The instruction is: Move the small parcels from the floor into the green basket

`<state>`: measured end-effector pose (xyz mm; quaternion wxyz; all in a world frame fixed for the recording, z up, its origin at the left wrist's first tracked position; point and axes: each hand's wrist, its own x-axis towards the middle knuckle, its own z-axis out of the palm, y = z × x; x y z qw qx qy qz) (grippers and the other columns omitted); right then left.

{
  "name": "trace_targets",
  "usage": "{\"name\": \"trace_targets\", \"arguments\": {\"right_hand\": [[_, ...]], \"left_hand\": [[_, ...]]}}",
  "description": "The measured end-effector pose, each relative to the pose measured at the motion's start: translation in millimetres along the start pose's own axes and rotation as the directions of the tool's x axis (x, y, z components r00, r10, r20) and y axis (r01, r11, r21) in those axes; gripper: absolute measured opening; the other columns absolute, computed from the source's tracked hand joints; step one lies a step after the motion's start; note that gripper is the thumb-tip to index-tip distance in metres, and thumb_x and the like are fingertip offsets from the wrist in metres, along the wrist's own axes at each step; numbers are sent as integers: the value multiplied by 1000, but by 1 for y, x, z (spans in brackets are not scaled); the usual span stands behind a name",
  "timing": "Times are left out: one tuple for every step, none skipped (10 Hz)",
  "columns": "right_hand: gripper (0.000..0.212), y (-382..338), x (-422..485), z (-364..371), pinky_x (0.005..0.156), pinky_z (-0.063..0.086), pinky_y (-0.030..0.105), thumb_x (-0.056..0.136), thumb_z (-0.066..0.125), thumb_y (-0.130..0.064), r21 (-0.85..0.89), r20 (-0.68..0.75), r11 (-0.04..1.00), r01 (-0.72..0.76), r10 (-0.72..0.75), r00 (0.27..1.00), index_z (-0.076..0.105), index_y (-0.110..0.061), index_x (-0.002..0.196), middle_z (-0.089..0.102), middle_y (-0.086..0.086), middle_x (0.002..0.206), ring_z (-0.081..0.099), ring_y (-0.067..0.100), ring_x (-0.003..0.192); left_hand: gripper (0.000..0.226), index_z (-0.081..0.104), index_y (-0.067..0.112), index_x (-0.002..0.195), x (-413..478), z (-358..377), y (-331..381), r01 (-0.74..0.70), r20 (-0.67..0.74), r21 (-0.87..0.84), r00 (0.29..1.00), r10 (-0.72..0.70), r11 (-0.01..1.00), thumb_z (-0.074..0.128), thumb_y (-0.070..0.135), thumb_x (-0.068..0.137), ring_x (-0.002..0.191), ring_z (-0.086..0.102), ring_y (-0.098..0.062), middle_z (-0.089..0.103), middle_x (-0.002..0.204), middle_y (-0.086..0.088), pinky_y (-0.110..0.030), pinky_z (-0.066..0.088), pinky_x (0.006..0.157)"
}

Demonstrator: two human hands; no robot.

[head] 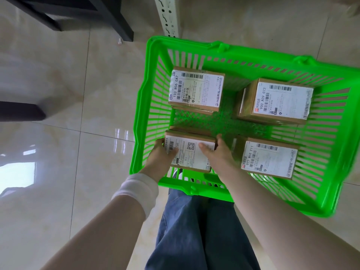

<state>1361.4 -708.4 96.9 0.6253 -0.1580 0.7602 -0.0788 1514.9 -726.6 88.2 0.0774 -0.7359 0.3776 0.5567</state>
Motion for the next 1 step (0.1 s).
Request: {"name": "trace_targets", "arguments": {"right_hand": [[83,-7,-8,-1,112,27,39,88,57,-39,31,-58,999,-11,13,998,7,-19,151,17,5,159,24,28,143]], "left_hand": [[63,19,8,146,-10,0,10,62,-77,-162,994,-75,985,51,22,93,130,45,-31,42,145,-14,-36,38,103]]}}
